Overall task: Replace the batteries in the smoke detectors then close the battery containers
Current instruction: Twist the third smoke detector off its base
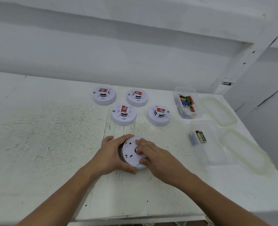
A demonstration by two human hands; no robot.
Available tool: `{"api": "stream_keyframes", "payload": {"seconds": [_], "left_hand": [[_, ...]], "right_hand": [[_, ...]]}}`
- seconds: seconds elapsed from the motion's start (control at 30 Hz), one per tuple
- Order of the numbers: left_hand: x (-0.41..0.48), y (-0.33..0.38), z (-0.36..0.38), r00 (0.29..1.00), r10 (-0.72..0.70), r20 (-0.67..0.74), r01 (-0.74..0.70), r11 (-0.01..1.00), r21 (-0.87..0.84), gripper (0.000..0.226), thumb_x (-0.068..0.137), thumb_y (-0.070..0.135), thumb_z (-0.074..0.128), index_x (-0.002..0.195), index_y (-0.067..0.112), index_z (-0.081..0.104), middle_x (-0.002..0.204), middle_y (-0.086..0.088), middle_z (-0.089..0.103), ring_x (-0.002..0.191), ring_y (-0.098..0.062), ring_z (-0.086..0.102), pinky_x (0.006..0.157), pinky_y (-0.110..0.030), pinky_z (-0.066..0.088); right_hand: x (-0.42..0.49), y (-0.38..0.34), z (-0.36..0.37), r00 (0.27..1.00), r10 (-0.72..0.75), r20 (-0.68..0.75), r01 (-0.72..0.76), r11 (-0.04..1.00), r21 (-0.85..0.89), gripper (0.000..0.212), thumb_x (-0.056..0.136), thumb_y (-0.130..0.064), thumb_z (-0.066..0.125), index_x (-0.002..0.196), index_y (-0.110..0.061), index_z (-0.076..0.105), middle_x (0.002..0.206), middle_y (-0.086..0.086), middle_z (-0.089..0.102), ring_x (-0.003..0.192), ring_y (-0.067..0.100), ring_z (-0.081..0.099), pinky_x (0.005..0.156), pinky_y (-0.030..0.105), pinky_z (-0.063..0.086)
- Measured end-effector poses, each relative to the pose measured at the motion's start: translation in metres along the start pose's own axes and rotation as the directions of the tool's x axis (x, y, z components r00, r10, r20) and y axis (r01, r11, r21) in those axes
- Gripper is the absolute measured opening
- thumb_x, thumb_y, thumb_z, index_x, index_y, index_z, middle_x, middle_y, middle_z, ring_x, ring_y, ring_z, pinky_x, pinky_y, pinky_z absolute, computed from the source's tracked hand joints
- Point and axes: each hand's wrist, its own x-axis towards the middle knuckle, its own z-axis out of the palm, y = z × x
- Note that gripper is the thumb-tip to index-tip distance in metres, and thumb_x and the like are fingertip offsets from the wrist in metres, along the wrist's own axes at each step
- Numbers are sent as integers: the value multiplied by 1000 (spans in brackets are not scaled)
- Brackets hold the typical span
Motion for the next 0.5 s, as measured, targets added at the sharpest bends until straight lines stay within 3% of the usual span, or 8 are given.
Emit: {"api": "stream_keyframes", "payload": {"seconds": [0.17, 0.33, 0.4, 0.5], "left_hand": [[1, 6, -4, 1000, -3, 15, 3, 1000, 5, 99, 33, 50, 91, 116, 57, 38, 113, 36, 52, 120, -3, 33, 105, -19, 10], [-2, 16, -8, 997, 41, 72, -41, 999, -11, 96, 43, 42, 92, 119, 51, 34, 112, 38, 48, 107, 34, 22, 108, -20, 7], [-4, 17, -7, 993, 48, 108, -49, 999, 2, 96, 45, 50, 84, 125, 49, 31, 114, 39, 46, 107, 36, 22, 113, -27, 2], [-3, 14, -4, 991, 43, 128, -47, 998, 32, 96, 48, 54, 78, 129, 48, 28, 117, 39, 47, 114, 26, 32, 116, -37, -2]], "right_hand": [[2, 2, -1, 999, -34, -3, 34, 999, -9, 34, 100, -18, 42, 133, -13, 46, 156, -4, 24, 145, 10, 16, 106, 24, 30], [3, 3, -9, 995, -96, -26, 95, 995, -41, 29, 96, -18, 50, 123, -10, 54, 149, 3, 36, 135, 16, 31, 102, 13, 22], [7, 4, -18, 991, -135, 7, 135, 986, -100, 29, 91, -19, 55, 118, -10, 55, 140, 4, 45, 127, 20, 39, 106, 24, 31], [15, 4, -32, 978, -168, 125, 189, 965, -180, 45, 89, -21, 57, 132, -12, 46, 141, 3, 43, 130, 20, 37, 108, 34, 32]]}}
